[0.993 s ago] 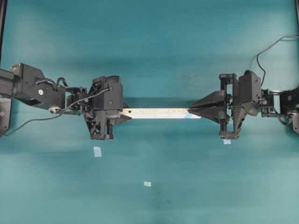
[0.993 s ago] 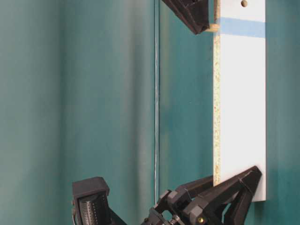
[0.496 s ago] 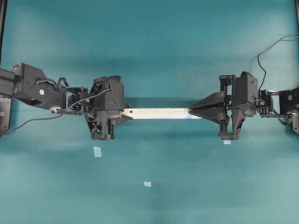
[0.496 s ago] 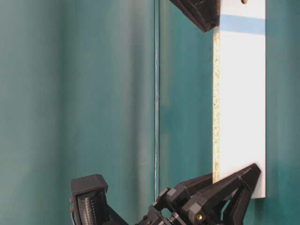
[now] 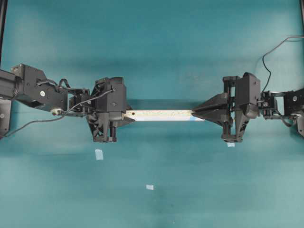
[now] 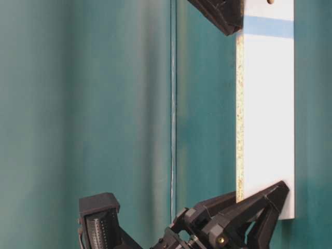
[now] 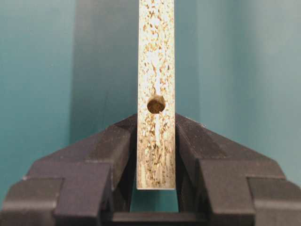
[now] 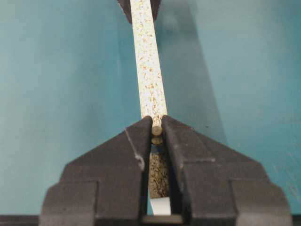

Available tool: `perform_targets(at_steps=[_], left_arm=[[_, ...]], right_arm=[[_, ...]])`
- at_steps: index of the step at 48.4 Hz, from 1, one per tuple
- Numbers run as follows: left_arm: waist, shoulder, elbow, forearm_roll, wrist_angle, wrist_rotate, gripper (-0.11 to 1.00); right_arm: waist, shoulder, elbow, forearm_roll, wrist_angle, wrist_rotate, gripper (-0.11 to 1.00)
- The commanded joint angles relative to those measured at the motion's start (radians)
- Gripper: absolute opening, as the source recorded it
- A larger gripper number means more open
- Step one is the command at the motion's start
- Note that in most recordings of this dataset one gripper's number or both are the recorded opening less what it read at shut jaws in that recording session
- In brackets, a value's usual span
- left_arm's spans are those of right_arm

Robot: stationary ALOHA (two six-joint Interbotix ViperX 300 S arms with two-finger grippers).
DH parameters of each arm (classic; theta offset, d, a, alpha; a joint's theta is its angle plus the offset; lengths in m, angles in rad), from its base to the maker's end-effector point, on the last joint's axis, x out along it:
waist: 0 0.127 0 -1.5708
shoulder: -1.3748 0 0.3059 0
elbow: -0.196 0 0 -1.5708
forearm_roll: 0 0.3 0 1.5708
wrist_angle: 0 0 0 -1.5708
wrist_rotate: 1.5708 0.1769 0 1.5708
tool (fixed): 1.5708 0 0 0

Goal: Insert the rod into the hole on the wooden board.
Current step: 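Open the right gripper and release the inserted peg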

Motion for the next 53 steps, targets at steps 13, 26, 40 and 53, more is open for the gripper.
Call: perform_targets(at_steps=[13, 26, 40, 53], left_arm=[[0.000, -0.012, -0.014, 0.002, -0.003, -0.002, 0.32], [0.000, -0.014, -0.014, 0.002, -0.003, -0.002, 0.32], [0.000, -0.014, -0.014, 0.002, -0.002, -0.002, 0.32], [0.000, -0.012, -0.014, 0.002, 0.014, -0.002, 0.32]], right_arm=[[0.003, 0.000, -0.031, 0.014, 0.015, -0.008, 0.51], [0.003, -0.023, -0.031, 0.014, 0.015, -0.009, 0.64], [-0.009, -0.098, -0.043, 0.015, 0.015, -0.015, 0.65], [-0.044, -0.222, -0.041, 0.015, 0.052, -0.057, 0.65]])
